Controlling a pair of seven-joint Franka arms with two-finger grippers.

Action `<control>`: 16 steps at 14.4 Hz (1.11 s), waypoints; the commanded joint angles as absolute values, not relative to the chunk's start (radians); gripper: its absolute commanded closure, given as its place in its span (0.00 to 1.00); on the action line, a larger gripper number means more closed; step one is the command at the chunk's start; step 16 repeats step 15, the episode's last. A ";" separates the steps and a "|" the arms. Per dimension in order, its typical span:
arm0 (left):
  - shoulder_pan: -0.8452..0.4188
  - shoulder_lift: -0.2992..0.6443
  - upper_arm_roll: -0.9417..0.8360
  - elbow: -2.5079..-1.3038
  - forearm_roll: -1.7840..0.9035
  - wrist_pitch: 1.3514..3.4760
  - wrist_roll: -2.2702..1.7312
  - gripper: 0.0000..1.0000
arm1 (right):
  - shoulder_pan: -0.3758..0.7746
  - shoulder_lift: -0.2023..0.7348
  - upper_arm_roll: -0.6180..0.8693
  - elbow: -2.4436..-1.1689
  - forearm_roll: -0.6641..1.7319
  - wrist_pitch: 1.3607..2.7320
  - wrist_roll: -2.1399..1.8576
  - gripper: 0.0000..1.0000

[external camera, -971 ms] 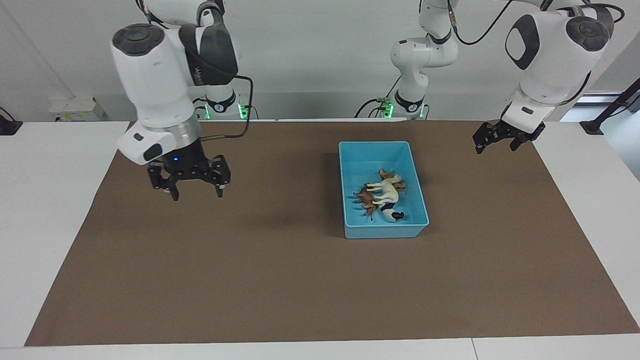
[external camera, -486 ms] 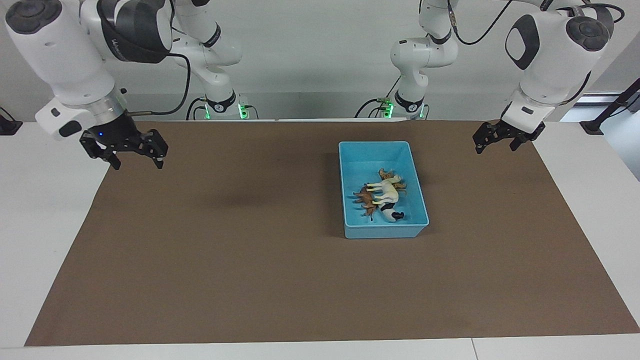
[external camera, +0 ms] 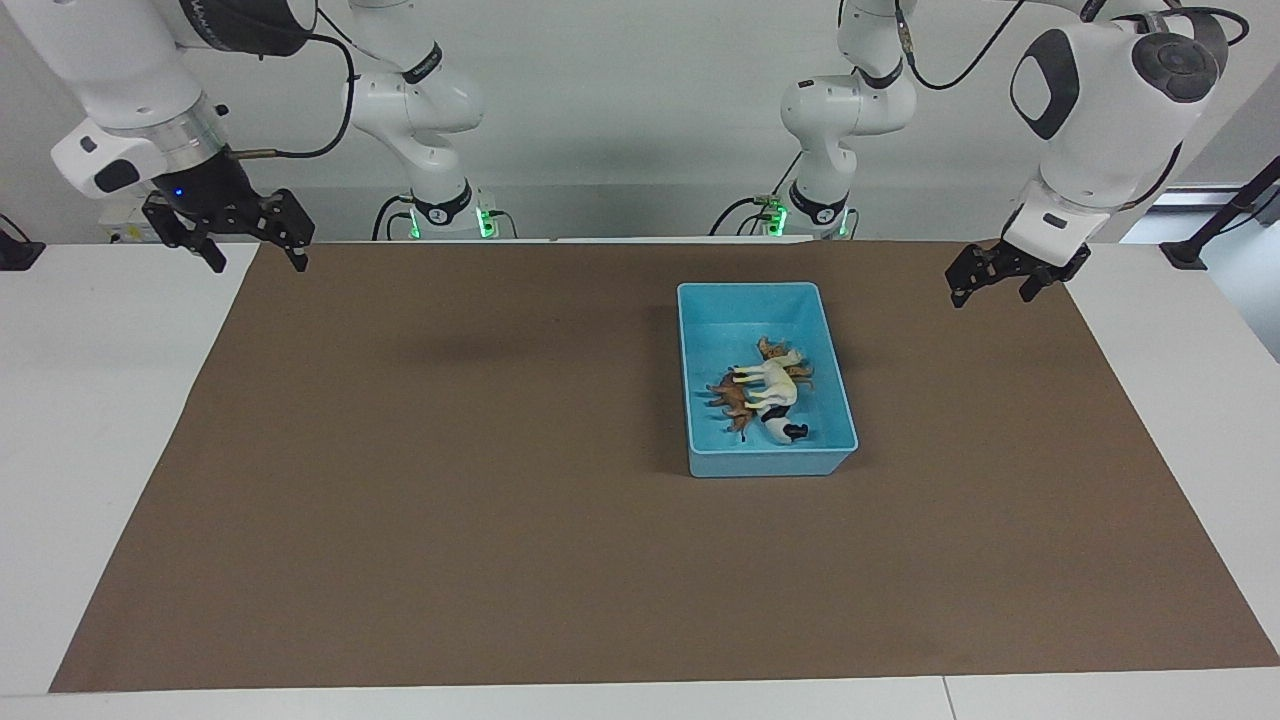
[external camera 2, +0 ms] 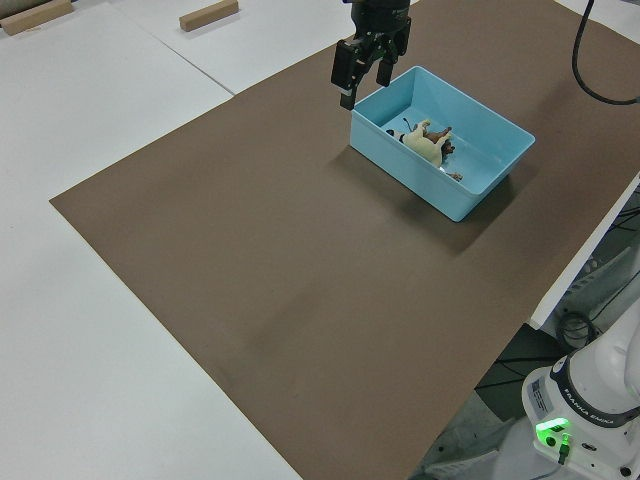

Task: Put all toys into storage box

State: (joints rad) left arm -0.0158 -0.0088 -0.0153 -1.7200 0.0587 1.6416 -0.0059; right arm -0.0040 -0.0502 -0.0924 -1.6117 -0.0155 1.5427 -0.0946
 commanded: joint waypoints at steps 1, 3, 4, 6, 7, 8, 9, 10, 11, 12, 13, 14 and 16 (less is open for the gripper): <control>-0.008 -0.028 -0.017 -1.738 0.058 1.655 0.003 0.00 | -0.032 -0.068 -0.080 -1.626 -0.017 1.571 -0.115 0.00; -0.008 -0.028 -0.018 -1.736 0.058 1.655 0.003 0.00 | -0.049 -0.046 -0.078 -1.563 -0.015 1.501 -0.115 0.00; -0.008 -0.028 -0.018 -1.736 0.058 1.655 0.003 0.00 | -0.051 -0.043 -0.078 -1.552 -0.018 1.476 -0.117 0.00; -0.008 -0.028 -0.018 -1.738 0.058 1.655 0.003 0.00 | -0.052 -0.046 -0.078 -1.563 -0.021 1.479 -0.121 0.00; -0.008 -0.028 -0.018 -1.736 0.058 1.655 0.003 0.00 | -0.052 -0.046 -0.078 -1.568 -0.021 1.479 -0.121 0.00; -0.008 -0.028 -0.018 -1.736 0.058 1.655 0.003 0.00 | -0.052 -0.048 -0.078 -1.568 -0.021 1.473 -0.121 0.00; -0.008 -0.028 -0.018 -1.736 0.058 1.655 0.003 0.00 | -0.052 -0.048 -0.078 -1.568 -0.020 1.473 -0.121 0.00; -0.008 -0.028 -0.018 -1.736 0.058 1.655 0.003 0.00 | -0.054 -0.048 -0.078 -1.568 -0.020 1.473 -0.121 0.00; -0.008 -0.028 -0.018 -1.738 0.058 1.655 0.003 0.00 | -0.054 -0.048 -0.080 -1.566 -0.020 1.473 -0.121 0.00; -0.008 -0.028 -0.018 -1.736 0.058 1.655 0.002 0.00 | -0.054 -0.049 -0.080 -1.566 -0.020 1.474 -0.121 0.00; -0.008 -0.028 -0.018 -1.738 0.058 1.655 0.003 0.00 | -0.054 -0.049 -0.078 -1.566 -0.020 1.474 -0.121 0.00; -0.008 -0.028 -0.018 -1.738 0.058 1.655 0.005 0.00 | -0.054 -0.048 -0.080 -1.565 -0.020 1.471 -0.121 0.00; -0.008 -0.028 -0.017 -1.738 0.058 1.655 0.005 0.00 | -0.054 -0.049 -0.080 -1.565 -0.018 1.470 -0.121 0.00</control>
